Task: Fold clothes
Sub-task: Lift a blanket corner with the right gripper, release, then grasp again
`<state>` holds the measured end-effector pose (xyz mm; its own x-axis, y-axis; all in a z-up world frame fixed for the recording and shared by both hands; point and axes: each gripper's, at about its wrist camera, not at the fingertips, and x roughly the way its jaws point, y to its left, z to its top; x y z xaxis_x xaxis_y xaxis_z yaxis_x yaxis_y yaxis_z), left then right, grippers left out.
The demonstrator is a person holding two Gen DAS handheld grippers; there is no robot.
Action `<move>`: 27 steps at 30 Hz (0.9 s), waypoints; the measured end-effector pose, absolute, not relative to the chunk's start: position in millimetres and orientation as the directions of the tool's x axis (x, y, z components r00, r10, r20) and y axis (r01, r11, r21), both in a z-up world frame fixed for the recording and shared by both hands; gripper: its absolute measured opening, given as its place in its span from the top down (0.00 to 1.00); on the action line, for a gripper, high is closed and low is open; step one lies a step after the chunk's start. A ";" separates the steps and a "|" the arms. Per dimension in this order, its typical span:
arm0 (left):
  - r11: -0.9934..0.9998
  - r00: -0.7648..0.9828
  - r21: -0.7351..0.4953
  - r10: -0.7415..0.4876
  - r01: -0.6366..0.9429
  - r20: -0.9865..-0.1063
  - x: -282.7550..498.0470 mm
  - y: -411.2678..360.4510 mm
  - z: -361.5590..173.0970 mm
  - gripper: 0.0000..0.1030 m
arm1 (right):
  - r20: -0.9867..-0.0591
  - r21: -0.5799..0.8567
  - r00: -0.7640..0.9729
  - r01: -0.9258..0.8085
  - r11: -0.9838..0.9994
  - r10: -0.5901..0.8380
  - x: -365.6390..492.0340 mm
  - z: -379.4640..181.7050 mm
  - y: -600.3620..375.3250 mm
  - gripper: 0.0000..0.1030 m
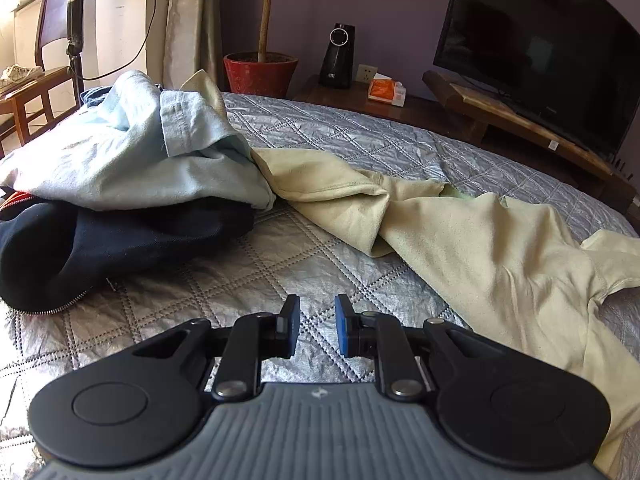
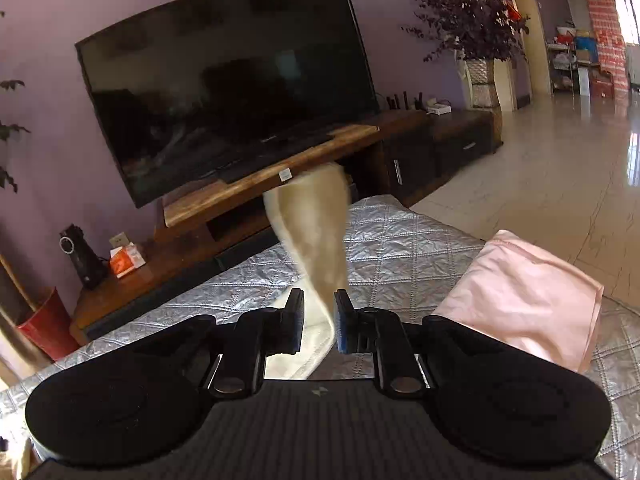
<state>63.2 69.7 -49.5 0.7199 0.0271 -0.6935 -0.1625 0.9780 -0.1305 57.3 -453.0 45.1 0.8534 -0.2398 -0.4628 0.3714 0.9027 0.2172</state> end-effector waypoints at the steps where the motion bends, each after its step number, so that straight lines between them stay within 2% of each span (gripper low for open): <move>1: 0.977 0.721 -0.135 0.028 -0.168 -0.693 63.4 70.8 -49.1 0.85 | -0.463 0.171 0.873 0.255 0.952 -0.151 48.1 44.7 -433.5 0.70; 2: 0.975 0.721 -0.139 0.030 -0.173 -0.692 63.7 71.8 -48.8 0.85 | -0.514 0.142 0.857 0.104 0.984 -0.017 40.9 38.1 -409.7 0.46; 3: 0.975 0.721 -0.137 0.030 -0.172 -0.692 63.5 71.4 -48.9 0.85 | -0.577 0.128 0.808 -0.059 0.990 0.123 34.3 30.0 -384.7 0.30; 6: 0.979 0.720 -0.125 0.030 -0.160 -0.693 62.5 68.4 -49.8 0.85 | -0.728 -0.005 0.622 -0.425 0.905 0.288 -1.6 -1.7 -296.1 0.36; 7: 0.980 0.720 -0.118 0.032 -0.158 -0.693 62.2 67.7 -50.1 0.85 | -0.775 -0.047 0.556 -0.526 0.849 0.302 -16.6 -14.5 -267.4 0.34; 9: 0.980 0.719 -0.117 0.036 -0.162 -0.695 62.3 68.7 -50.6 0.85 | -0.809 -0.126 0.506 -0.647 0.752 0.300 -45.0 -30.9 -225.5 0.43; 11: 0.978 0.716 -0.124 0.036 -0.170 -0.697 62.5 71.1 -51.0 0.85 | -0.826 -0.129 0.491 -0.643 0.755 0.277 -48.9 -38.6 -211.0 0.43; 14: 0.978 0.717 -0.129 0.031 -0.167 -0.696 62.0 72.6 -50.3 0.85 | -0.841 -0.065 0.470 -0.581 0.812 0.268 -41.2 -44.8 -213.9 0.35; 16: 0.978 0.718 -0.130 0.029 -0.165 -0.695 61.7 73.1 -49.7 0.85 | -0.840 -0.041 0.469 -0.555 0.831 0.272 -39.4 -43.6 -223.5 0.45; 17: 0.977 0.718 -0.133 0.028 -0.166 -0.695 61.6 74.1 -49.5 0.85 | -0.840 -0.030 0.469 -0.543 0.839 0.273 -38.8 -42.8 -228.2 0.79; 18: 0.976 0.719 -0.136 0.027 -0.168 -0.695 61.5 75.0 -49.2 0.85 | -0.834 -0.002 0.473 -0.517 0.856 0.283 -36.6 -39.5 -234.3 0.97; 21: 0.974 0.721 -0.143 0.027 -0.174 -0.692 61.1 76.9 -47.9 0.85 | -0.807 0.066 0.501 -0.452 0.890 0.314 -28.7 -26.7 -247.4 0.97; 22: 0.974 0.722 -0.144 0.027 -0.174 -0.692 61.0 77.1 -47.6 0.85 | -0.783 0.135 0.505 -0.434 0.891 0.364 -25.4 -16.8 -251.2 0.97; 25: 0.974 0.722 -0.142 0.028 -0.174 -0.691 60.4 77.0 -47.6 0.85 | -0.672 0.376 0.518 -0.376 0.847 0.529 -15.2 17.2 -263.3 0.97; 27: 0.974 0.720 -0.142 0.030 -0.177 -0.693 60.5 77.4 -48.0 0.85 | -0.554 0.475 0.582 -0.367 0.800 0.596 -13.8 53.6 -274.9 0.97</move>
